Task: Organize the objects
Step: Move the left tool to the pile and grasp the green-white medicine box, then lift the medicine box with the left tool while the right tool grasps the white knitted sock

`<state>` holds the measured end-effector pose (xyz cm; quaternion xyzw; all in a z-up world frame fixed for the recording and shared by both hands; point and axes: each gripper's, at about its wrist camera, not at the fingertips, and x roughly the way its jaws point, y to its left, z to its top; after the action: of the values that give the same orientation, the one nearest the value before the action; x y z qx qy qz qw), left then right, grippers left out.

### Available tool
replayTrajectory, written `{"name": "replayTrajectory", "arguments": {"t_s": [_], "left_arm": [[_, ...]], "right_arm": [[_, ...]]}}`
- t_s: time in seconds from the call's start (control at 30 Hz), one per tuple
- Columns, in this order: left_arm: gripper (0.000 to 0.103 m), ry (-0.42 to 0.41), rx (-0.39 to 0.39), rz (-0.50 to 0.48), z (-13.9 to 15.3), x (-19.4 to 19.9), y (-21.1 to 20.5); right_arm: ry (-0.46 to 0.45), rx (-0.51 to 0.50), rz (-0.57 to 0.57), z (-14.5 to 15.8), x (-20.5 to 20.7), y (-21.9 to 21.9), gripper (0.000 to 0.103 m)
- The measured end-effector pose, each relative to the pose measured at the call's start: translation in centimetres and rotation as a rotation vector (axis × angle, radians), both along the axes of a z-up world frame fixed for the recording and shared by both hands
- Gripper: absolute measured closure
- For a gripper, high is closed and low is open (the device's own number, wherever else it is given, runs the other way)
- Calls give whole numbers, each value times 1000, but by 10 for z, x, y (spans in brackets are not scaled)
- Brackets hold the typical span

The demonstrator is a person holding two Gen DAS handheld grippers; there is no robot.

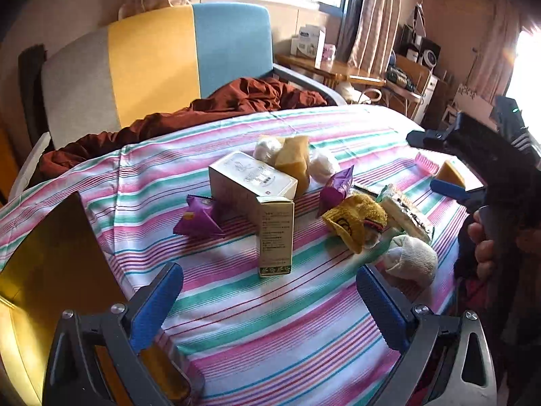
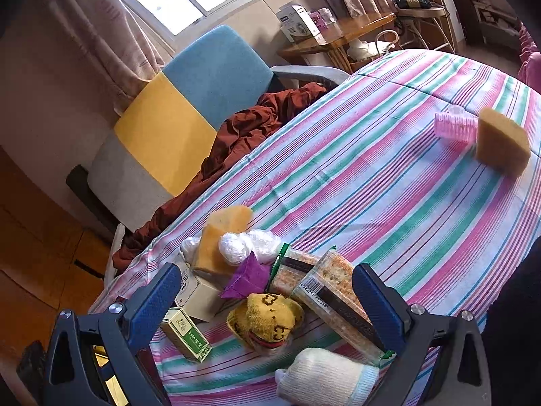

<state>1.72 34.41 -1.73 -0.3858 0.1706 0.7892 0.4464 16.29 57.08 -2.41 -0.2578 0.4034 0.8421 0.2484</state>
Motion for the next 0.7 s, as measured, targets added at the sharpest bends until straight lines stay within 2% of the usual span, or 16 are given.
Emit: {"name": "replayTrajectory", "arguments": {"t_s": [0.13, 0.33, 0.4, 0.43, 0.5, 0.53, 0.57, 0.6, 0.7], "left_arm": [[0, 9, -60, 1, -19, -9, 27], [1, 2, -83, 43, -33, -29, 51], [4, 13, -92, 56, -36, -33, 57], [11, 6, -95, 53, -39, -34, 60], [33, -11, -102, 52, -45, -36, 64], [62, -23, -109, 53, -49, -36, 66], [73, -58, -110, 45, -54, -37, 66], [73, -89, -96, 45, -57, -37, 62], [73, -74, -51, 21, -52, -19, 47]], "right_arm": [[12, 1, 18, 1, -1, -1, 0], [20, -15, 25, -2, -2, 1, 0], [21, -18, 28, -3, -3, 1, 0], [21, -19, 27, -3, -3, 1, 0], [15, -17, 22, -3, -3, 1, 0], [14, -18, 19, -4, -3, 2, 0], [13, -18, 17, -4, -3, 2, 0], [13, -17, 13, -4, -3, 2, 0], [13, -22, 5, -5, -2, 4, 0]]}}
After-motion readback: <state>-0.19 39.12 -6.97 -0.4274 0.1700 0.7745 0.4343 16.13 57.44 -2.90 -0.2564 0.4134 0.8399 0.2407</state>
